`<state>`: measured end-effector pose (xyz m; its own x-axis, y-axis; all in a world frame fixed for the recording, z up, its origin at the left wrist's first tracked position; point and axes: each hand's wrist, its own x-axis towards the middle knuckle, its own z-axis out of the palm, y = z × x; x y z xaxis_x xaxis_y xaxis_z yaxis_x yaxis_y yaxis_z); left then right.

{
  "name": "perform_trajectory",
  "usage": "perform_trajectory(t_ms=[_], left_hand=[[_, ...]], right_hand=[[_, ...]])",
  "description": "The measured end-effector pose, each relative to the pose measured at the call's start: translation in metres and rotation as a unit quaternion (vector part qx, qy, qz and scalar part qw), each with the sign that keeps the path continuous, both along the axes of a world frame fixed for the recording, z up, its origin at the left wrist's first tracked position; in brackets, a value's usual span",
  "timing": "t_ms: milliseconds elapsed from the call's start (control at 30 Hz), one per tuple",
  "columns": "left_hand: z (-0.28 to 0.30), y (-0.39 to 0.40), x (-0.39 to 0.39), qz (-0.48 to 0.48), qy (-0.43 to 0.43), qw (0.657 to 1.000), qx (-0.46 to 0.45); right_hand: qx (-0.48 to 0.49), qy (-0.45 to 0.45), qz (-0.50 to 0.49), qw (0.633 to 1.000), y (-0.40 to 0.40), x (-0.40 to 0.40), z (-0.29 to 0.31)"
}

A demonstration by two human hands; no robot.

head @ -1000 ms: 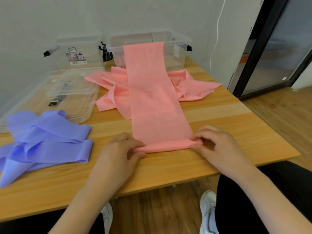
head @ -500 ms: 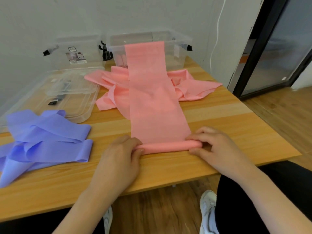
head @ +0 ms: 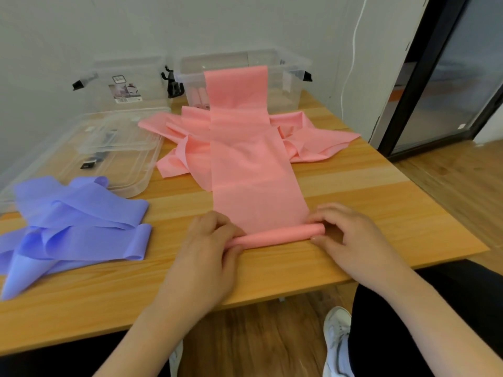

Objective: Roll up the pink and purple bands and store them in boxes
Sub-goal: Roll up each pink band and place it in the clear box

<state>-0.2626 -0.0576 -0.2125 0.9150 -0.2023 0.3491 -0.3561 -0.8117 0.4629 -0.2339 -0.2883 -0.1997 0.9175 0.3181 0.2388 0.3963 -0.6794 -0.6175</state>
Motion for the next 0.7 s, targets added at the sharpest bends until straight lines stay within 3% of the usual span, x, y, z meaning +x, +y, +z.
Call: perform_trajectory(t_ms=[233, 333, 400, 533, 700], left_hand=[[0.011, 0.004, -0.002, 0.031, 0.034, 0.998, -0.053], [0.011, 0.008, -0.001, 0.011, 0.021, 1.0, -0.004], [0.008, 0.011, 0.0, 0.004, 0.0, 0.999, 0.036], [0.008, 0.009, 0.001, 0.016, -0.001, 1.0, -0.011], [0.002, 0.002, -0.002, -0.001, 0.014, 1.0, -0.017]], right_hand=[[0.015, 0.017, -0.035, 0.999, 0.0, 0.001, -0.002], [0.027, 0.003, -0.058, 0.998, -0.001, 0.001, -0.003], [0.019, -0.011, -0.043, 0.999, -0.002, 0.001, -0.002], [-0.026, 0.015, 0.018, 0.999, -0.004, 0.002, -0.002], [0.003, -0.001, -0.005, 1.0, 0.002, 0.0, -0.004]])
